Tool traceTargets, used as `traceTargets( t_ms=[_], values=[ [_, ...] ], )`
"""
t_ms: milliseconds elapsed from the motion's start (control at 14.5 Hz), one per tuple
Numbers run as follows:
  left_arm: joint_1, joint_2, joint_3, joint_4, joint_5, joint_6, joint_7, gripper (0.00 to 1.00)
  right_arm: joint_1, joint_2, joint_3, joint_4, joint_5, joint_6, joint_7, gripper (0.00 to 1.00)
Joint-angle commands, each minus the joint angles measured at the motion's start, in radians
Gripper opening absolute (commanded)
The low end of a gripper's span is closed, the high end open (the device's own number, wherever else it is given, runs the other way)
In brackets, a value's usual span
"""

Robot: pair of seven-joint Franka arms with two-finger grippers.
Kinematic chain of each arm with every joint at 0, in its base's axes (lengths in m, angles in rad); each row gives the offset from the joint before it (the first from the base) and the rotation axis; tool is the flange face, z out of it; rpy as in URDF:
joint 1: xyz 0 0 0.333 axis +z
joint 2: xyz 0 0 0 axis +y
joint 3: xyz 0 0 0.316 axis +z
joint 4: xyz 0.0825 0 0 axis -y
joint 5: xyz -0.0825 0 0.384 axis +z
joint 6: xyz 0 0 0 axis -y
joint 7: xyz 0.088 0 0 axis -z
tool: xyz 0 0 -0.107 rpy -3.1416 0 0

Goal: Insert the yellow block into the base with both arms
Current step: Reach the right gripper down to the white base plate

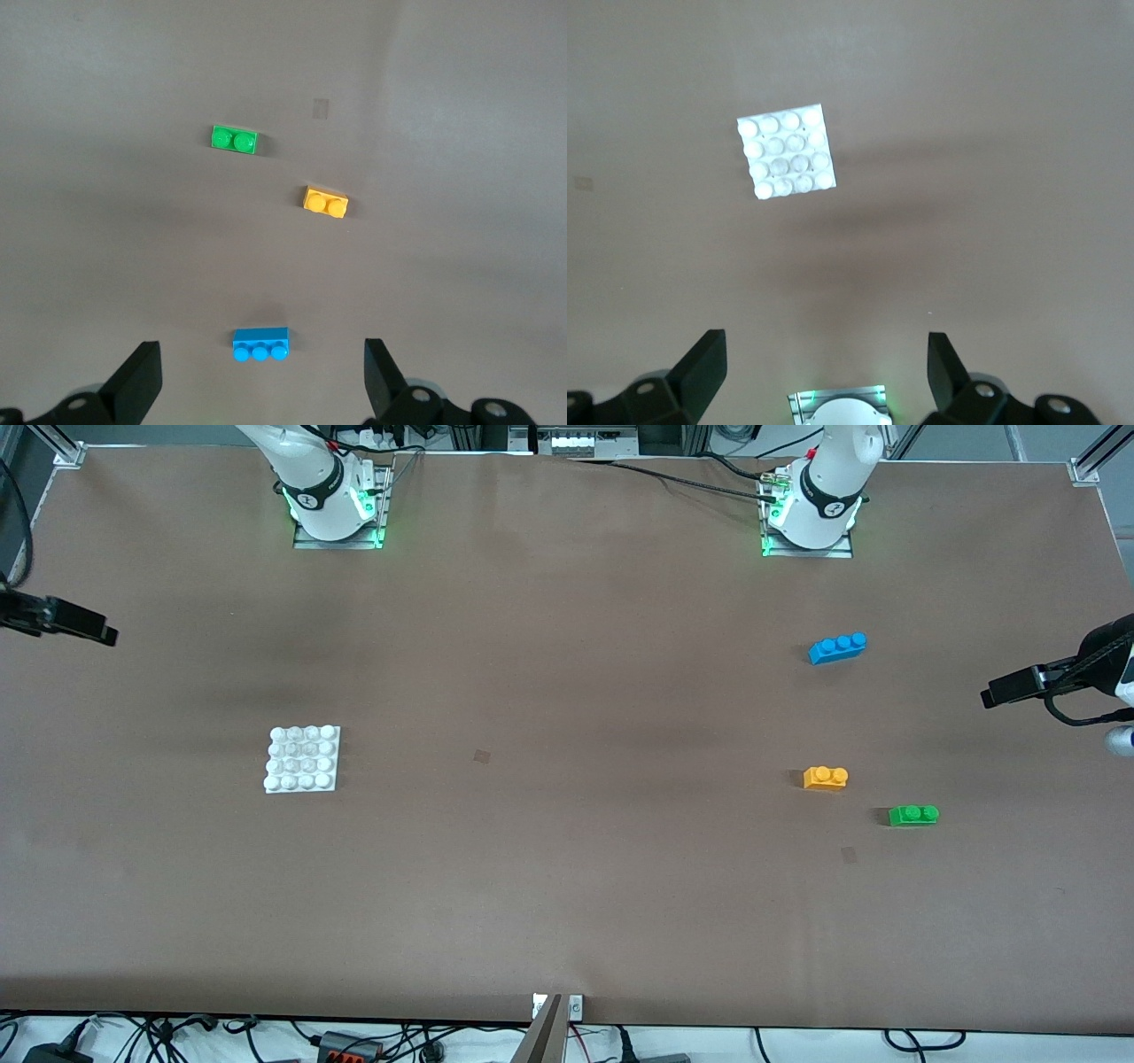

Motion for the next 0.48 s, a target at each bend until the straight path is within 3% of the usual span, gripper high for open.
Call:
traceTargets(
  t_ms=[0, 207, 413],
  values=[
    [0.006, 0.017, 0.001, 0.036, -0.003, -0.025, -0.004, 1.00, 0.015, 0.088, 0.011, 0.018, -0.007, -0.008, -0.040, 1.00],
    [0.006, 0.017, 0.003, 0.036, -0.005, -0.024, -0.004, 1.00, 0.058, 0.163, 0.011, -0.013, -0.010, 0.108, -0.039, 1.00],
    [0.006, 0.017, 0.004, 0.036, -0.006, -0.025, -0.004, 1.00, 0.065, 0.174, 0.012, -0.190, -0.005, 0.387, -0.040, 1.00]
  ],
)
